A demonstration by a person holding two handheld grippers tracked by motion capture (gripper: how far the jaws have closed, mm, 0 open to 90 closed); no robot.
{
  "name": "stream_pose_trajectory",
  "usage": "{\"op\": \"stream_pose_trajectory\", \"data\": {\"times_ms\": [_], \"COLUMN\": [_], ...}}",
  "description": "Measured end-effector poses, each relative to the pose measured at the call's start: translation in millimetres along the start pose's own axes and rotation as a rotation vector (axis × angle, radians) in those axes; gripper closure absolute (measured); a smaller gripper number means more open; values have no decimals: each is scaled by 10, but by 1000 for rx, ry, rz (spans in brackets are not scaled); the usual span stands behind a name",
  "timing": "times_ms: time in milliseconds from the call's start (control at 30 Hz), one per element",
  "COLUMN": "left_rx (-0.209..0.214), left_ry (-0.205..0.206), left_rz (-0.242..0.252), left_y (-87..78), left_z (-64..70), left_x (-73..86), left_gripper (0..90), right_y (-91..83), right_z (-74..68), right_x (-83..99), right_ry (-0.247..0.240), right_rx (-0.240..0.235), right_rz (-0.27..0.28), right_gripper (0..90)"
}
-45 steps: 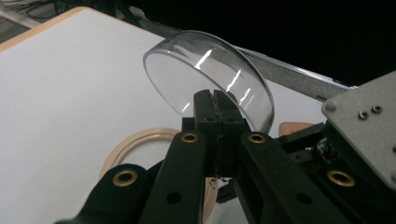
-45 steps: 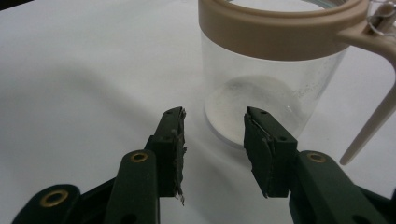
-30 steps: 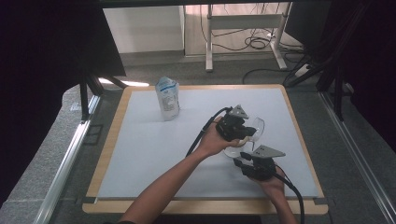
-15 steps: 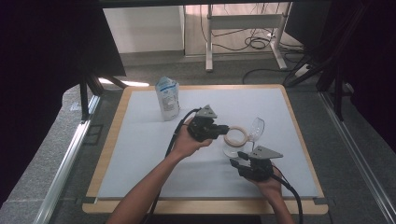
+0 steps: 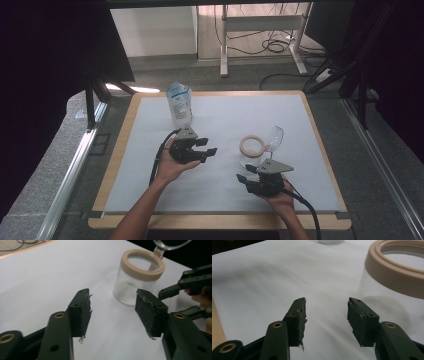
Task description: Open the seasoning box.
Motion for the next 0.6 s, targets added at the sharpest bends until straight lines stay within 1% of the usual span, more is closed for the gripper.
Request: {"op": "stream_pose_trajectory", "data": {"times_ms": [33,133,167,200,300,433,500,567,600], "left_rx": [1,1,1,1,-14,-32,-42,-45,-49], "left_ry": [-6,-29,-39,-51,-71,-106,-105,-118,-118], "left_rz": [-4,-16,-22,-31,-45,-40,-48,-35,-35], "left_y": [-18,-54,-60,-65,-88,-133,-156,-182,-191], "left_z": [-13,-65,-86,-108,-170,-237,-271,-302,-318], "left_x": [40,156,193,229,321,425,459,486,499], "left_gripper": [407,385,364,322,313,303,309,316,316], "right_y": [16,34,43,63,88,151,206,221,232], "right_z": [-26,-51,-62,-87,-109,-129,-143,-151,-157], "right_x": [-7,-15,-20,-29,-38,-48,-57,-62,-67], "right_ry": [-5,-8,-10,-14,-15,-8,-8,-8,-8], "right_rx": [-6,-11,-11,-15,-17,-15,-13,-15,-18], "right_rz": [2,5,5,8,12,12,14,13,11], "right_gripper": [491,488,486,483,479,470,467,467,466]}}
Point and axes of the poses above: each handheld gripper's, and its own axes: y roughly forward along the jaws, x roughly out of its underside, z roughly to its right, the point moved 6 cm from there along y, roughly forward along the jaws, and after that the axes turned 3 degrees about -y, right-handed, at the moved point
